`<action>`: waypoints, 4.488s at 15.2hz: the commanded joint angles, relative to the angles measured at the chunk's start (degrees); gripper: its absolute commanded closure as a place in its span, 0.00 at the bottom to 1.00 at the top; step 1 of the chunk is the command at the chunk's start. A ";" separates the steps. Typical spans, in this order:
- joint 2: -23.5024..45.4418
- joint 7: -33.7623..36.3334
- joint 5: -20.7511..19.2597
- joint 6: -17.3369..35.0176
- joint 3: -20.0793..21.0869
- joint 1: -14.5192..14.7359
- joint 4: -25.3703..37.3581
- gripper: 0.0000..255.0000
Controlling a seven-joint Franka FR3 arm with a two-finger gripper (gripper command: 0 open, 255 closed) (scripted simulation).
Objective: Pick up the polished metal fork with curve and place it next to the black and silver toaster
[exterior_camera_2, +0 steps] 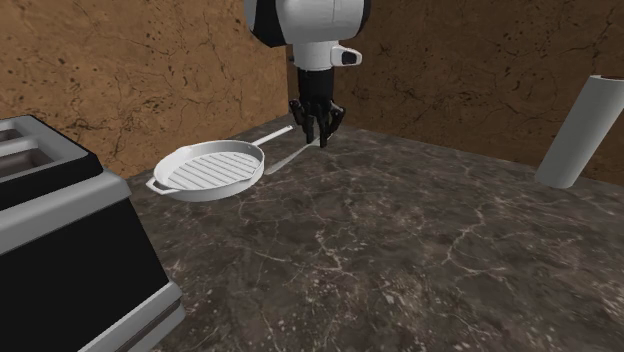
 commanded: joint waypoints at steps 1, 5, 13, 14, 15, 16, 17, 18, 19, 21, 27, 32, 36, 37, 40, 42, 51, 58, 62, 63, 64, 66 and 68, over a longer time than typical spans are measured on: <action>-0.67 -0.34 0.41 -1.31 0.16 -0.14 0.67 1.00; -1.80 -0.86 1.11 -3.92 0.46 -0.28 2.27 1.00; -3.53 -1.73 2.22 -9.37 0.89 -0.40 6.18 1.00; -3.70 -1.82 2.33 -10.08 0.93 -0.40 6.74 1.00; -3.85 -1.91 2.43 -10.78 0.97 -0.39 7.31 1.00; -3.99 -1.99 2.52 -11.49 1.01 -0.38 7.90 1.00; -4.11 -2.07 2.61 -12.21 1.05 -0.37 8.51 1.00; -4.23 -2.15 2.69 -12.93 1.08 -0.35 9.13 1.00; -4.33 -2.23 2.77 -13.66 1.12 -0.33 9.77 1.00; -4.48 -2.36 2.89 -15.13 1.18 -0.28 11.10 1.00; -4.62 -2.69 3.09 -19.68 1.34 -0.01 15.56 1.00; -4.30 -2.87 3.04 -23.67 1.44 0.38 19.86 1.00; -3.72 -2.95 2.83 -27.02 1.51 0.82 23.77 1.00; -3.52 -2.97 2.76 -27.89 1.53 0.96 24.82 1.00; -2.79 -2.99 2.46 -30.57 1.57 1.42 28.19 1.00; -2.18 -3.00 2.20 -32.44 1.59 1.80 30.63 1.00; -21.15 -3.70 10.19 -27.16 2.45 -1.47 8.08 1.00; -37.79 -4.94 17.24 -26.03 1.47 -0.34 -8.19 1.00; -46.60 -5.03 20.49 -27.11 0.76 1.55 -15.41 1.00; -48.74 -4.96 21.22 -27.55 0.62 2.10 -17.02 1.00; -50.86 -4.84 21.92 -28.05 0.47 2.69 -18.55 1.00; -55.03 -4.47 23.25 -29.24 0.23 3.94 -21.40 1.00; -59.12 -3.93 24.50 -30.65 0.05 5.28 -23.97 1.00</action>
